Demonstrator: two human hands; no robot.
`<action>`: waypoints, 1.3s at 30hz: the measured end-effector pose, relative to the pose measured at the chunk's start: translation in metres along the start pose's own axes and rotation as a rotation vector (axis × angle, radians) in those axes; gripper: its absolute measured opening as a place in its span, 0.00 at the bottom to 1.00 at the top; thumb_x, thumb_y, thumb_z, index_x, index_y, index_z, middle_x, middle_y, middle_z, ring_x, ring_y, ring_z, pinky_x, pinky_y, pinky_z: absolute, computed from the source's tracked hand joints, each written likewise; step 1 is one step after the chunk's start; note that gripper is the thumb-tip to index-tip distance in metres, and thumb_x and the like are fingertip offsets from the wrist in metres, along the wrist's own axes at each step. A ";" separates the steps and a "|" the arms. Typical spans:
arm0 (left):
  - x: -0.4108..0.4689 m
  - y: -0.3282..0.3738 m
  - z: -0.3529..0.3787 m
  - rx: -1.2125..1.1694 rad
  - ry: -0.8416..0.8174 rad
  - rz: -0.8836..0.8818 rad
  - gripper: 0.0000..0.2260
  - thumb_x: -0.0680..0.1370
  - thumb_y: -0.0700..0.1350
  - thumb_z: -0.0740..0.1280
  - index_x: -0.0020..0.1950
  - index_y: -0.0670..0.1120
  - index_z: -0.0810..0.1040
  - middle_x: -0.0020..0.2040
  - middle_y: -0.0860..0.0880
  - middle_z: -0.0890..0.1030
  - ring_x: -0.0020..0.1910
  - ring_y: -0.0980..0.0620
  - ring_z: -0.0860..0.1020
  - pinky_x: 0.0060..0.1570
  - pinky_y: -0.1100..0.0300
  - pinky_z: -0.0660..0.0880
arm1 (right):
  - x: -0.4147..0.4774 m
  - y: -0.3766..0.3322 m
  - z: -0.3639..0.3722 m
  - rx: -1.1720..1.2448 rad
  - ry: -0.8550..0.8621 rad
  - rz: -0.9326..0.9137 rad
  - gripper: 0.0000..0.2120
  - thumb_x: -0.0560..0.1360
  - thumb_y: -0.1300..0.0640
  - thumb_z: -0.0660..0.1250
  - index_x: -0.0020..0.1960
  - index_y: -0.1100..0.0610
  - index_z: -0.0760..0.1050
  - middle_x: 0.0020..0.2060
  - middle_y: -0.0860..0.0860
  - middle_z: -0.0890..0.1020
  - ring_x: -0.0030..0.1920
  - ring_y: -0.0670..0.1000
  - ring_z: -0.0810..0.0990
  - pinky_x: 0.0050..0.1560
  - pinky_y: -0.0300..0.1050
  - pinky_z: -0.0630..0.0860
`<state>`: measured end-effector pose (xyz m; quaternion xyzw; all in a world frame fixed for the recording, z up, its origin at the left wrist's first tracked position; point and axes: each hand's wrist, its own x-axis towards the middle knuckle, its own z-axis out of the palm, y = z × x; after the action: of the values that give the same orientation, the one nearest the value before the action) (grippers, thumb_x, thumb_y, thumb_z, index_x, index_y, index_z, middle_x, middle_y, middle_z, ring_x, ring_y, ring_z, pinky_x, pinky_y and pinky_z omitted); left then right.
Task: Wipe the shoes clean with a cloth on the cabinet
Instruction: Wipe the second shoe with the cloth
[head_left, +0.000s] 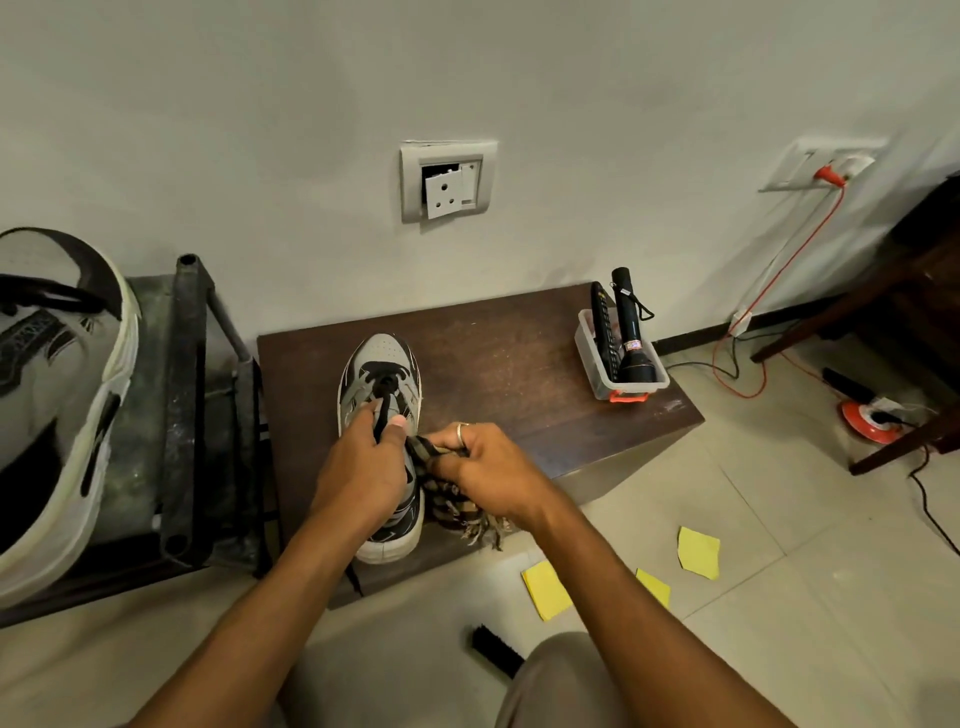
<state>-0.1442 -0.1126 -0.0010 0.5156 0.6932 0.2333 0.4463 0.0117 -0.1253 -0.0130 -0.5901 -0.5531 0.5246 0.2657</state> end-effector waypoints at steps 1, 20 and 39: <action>0.000 -0.001 0.000 -0.003 -0.005 0.000 0.21 0.85 0.59 0.55 0.76 0.55 0.69 0.72 0.48 0.75 0.70 0.43 0.73 0.67 0.45 0.70 | 0.001 -0.005 -0.006 -0.002 -0.009 -0.002 0.12 0.81 0.60 0.66 0.55 0.47 0.85 0.49 0.44 0.87 0.52 0.44 0.85 0.59 0.48 0.80; 0.000 0.001 0.001 0.018 0.002 -0.008 0.21 0.85 0.58 0.55 0.77 0.52 0.68 0.73 0.47 0.74 0.71 0.42 0.72 0.67 0.45 0.70 | 0.006 -0.004 -0.001 0.013 -0.006 0.028 0.14 0.81 0.61 0.65 0.56 0.46 0.86 0.50 0.45 0.87 0.52 0.48 0.86 0.60 0.52 0.81; 0.007 -0.007 0.002 0.019 0.005 -0.006 0.21 0.84 0.60 0.55 0.74 0.53 0.70 0.70 0.47 0.76 0.68 0.42 0.74 0.67 0.40 0.70 | 0.006 -0.007 -0.006 -0.016 0.031 0.039 0.15 0.80 0.62 0.65 0.55 0.45 0.86 0.48 0.42 0.87 0.52 0.43 0.85 0.58 0.44 0.80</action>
<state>-0.1466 -0.1093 -0.0104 0.5173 0.6981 0.2268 0.4400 0.0134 -0.1159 -0.0068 -0.6110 -0.5415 0.5159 0.2594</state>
